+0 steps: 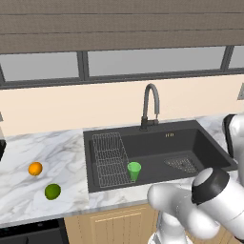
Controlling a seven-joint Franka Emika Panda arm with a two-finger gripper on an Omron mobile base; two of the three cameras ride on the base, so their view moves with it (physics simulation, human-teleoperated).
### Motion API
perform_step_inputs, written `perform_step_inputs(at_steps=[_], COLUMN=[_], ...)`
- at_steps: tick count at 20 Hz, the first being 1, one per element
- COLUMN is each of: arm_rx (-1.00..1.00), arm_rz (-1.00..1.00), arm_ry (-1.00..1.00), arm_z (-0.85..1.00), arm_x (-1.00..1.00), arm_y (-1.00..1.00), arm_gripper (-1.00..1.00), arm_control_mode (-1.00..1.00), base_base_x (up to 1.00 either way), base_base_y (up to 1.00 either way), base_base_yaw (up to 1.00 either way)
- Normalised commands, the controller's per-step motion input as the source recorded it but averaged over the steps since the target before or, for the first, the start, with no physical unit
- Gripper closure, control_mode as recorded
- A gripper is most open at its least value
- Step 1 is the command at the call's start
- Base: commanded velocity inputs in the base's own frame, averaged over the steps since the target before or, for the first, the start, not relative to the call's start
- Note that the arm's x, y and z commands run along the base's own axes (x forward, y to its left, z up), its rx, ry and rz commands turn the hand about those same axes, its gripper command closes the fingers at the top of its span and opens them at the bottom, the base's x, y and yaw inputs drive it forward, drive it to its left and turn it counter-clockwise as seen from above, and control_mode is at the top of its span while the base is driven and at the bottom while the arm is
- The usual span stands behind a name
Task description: Remove the orange and lime from the sink. Then move the bowl and cup from the counter to the sink for washing.
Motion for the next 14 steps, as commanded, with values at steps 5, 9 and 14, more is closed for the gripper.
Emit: perform_step_inputs(at_steps=[5, 9, 14], arm_rx=[0.00, 0.02, 0.04], arm_rz=[-0.01, 0.00, 0.00], arm_ry=[0.00, 0.00, -0.01], arm_z=[0.00, 0.00, -0.01], arm_x=[0.04, 0.06, 0.07], arm_y=[-0.17, -0.17, -0.19], arm_gripper=[-1.00, -1.00, -1.00], arm_control_mode=[-1.00, -1.00, -1.00], base_base_x=[0.00, 0.00, 0.00], base_base_y=[0.00, 0.00, 0.00], base_base_yaw=[0.00, 0.00, 0.00])
